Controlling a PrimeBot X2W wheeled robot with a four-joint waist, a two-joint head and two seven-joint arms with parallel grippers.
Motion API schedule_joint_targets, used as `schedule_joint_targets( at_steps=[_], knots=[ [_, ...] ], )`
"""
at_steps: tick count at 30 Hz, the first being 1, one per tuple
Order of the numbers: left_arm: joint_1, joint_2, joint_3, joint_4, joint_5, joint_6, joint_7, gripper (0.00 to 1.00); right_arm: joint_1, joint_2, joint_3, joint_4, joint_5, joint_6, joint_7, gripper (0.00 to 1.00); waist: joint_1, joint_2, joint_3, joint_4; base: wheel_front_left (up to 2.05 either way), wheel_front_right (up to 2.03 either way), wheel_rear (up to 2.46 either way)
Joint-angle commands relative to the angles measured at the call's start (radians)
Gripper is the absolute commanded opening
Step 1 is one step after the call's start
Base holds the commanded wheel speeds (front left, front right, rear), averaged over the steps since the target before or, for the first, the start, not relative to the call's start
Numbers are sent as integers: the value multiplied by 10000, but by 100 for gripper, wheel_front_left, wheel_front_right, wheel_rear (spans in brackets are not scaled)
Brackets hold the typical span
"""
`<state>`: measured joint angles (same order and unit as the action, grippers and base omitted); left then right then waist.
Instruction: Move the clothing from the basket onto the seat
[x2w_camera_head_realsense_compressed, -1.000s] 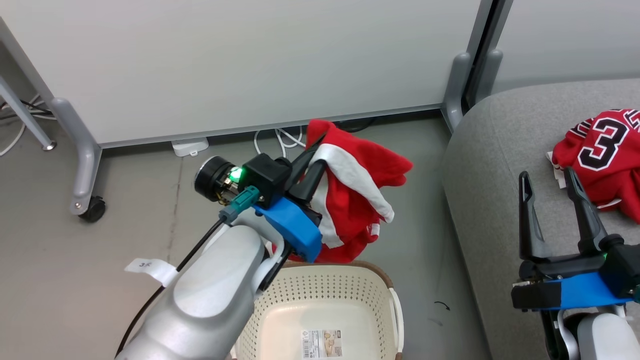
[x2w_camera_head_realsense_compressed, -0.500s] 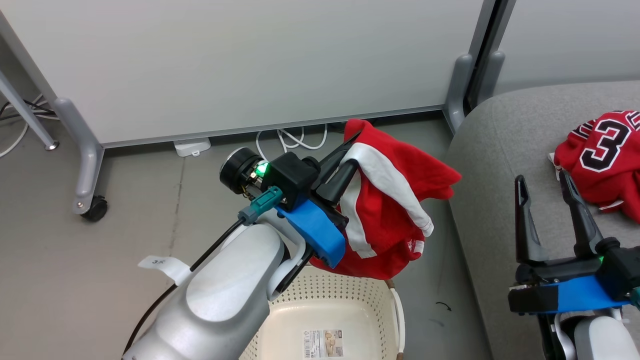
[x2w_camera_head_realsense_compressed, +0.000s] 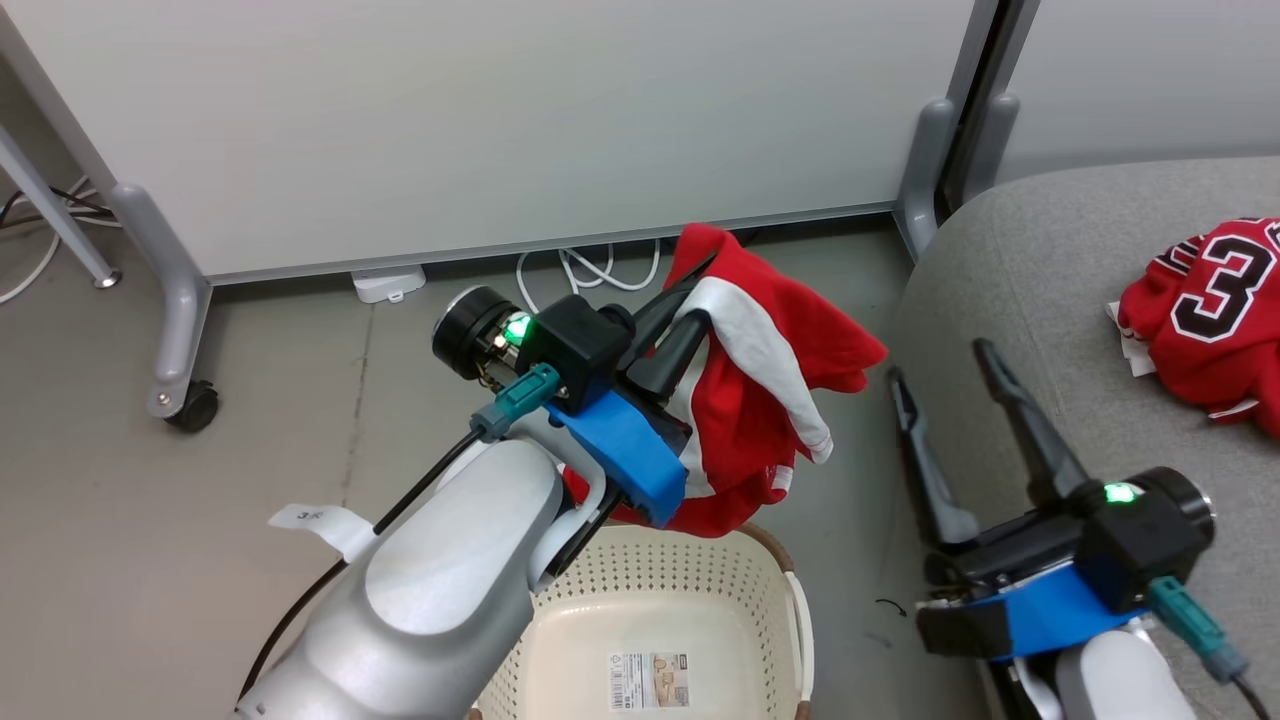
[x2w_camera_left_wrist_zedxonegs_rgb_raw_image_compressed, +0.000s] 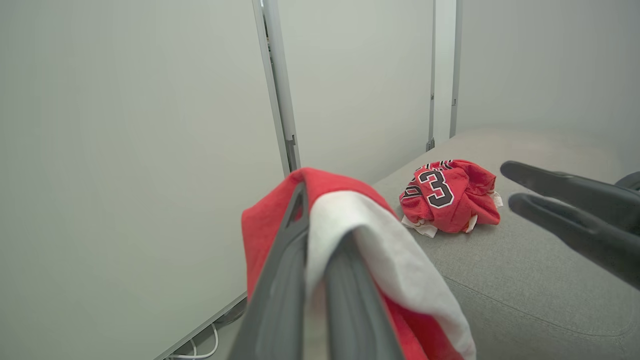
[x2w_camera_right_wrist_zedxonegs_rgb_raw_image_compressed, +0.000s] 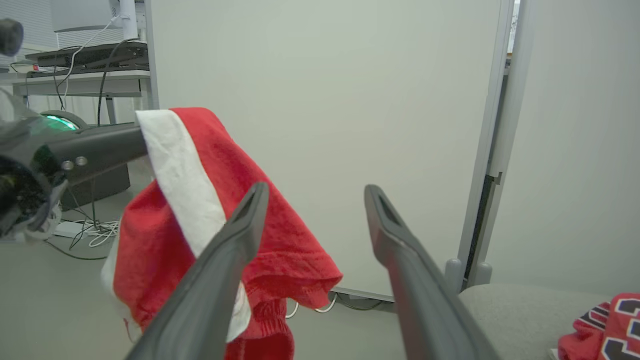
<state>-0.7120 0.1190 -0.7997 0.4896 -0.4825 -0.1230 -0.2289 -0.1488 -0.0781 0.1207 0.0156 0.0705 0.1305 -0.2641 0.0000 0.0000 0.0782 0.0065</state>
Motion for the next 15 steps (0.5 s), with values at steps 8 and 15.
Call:
schedule_joint_targets(
  at_steps=[8, 15],
  knots=[
    [-371, -63, -102, -58, 68, 78, -37, 0, -553, -273, 1307, 494, -1, 5, -6, 100, 0, 0, 172, 104, 0, 0, 0],
    [-493, -241, -391, -125, 104, 47, -68, 0, -1243, -288, 2010, 1387, -137, 5, -4, 100, 0, 0, 301, 240, 0, 0, 0]
  ],
)
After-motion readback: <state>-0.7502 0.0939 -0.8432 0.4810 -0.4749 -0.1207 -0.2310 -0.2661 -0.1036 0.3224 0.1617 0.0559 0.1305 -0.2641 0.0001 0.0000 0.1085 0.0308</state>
